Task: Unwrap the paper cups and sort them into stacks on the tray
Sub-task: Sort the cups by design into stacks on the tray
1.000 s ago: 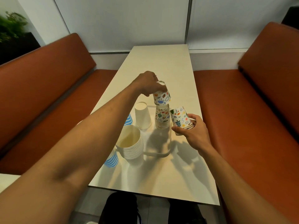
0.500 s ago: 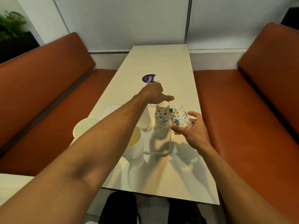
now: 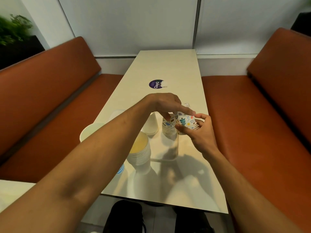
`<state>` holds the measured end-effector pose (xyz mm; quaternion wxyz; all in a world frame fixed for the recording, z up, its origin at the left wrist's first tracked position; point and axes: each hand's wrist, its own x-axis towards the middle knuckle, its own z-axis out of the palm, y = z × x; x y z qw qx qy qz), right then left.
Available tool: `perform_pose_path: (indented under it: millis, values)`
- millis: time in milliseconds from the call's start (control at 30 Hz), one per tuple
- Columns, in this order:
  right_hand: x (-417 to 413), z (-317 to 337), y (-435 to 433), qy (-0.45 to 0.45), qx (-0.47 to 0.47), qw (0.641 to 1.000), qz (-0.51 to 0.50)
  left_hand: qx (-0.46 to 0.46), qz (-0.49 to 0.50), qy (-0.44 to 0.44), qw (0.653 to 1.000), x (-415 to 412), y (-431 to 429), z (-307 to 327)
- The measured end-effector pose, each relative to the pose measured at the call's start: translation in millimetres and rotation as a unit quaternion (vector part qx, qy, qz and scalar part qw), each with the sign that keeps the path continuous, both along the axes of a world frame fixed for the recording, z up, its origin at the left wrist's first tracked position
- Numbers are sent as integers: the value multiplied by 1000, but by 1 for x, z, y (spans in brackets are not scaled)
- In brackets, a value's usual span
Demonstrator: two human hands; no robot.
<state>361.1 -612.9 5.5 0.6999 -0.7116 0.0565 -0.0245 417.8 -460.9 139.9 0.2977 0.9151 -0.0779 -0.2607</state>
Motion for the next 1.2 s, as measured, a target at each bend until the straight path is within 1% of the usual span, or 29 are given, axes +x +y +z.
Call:
perform_pose_path:
  millis: [133, 233, 467, 767, 967, 1033, 1100, 1167, 1200]
  values:
    - [0, 7, -2, -5, 25, 998, 62, -65, 24, 28, 997, 4, 3, -10]
    - [-2, 10, -7, 1, 31, 995, 97, -72, 33, 24, 997, 8, 6, -8]
    - [-5, 11, -3, -8, 31, 998, 47, -70, 36, -3, 997, 6, 6, -5]
    - [-5, 7, -1, -25, 18, 999, 35, -64, 42, -26, 997, 8, 9, -4]
    - [-4, -1, -3, -27, -1, 999, 18, -86, 80, -45, 992, 17, 17, -4]
    - [-4, -6, -6, -24, -3, 1000, 14, -99, 96, -62, 988, 22, 22, 1]
    - [-4, -11, -10, -20, -9, 1000, 1, -104, 129, -112, 980, 28, 28, 8]
    - [-4, -17, -15, -12, -12, 999, -30, -90, 158, -164, 970, 36, 35, 12]
    - [-3, -20, -18, -9, -16, 999, -49, -76, 163, -176, 968, 39, 36, 12]
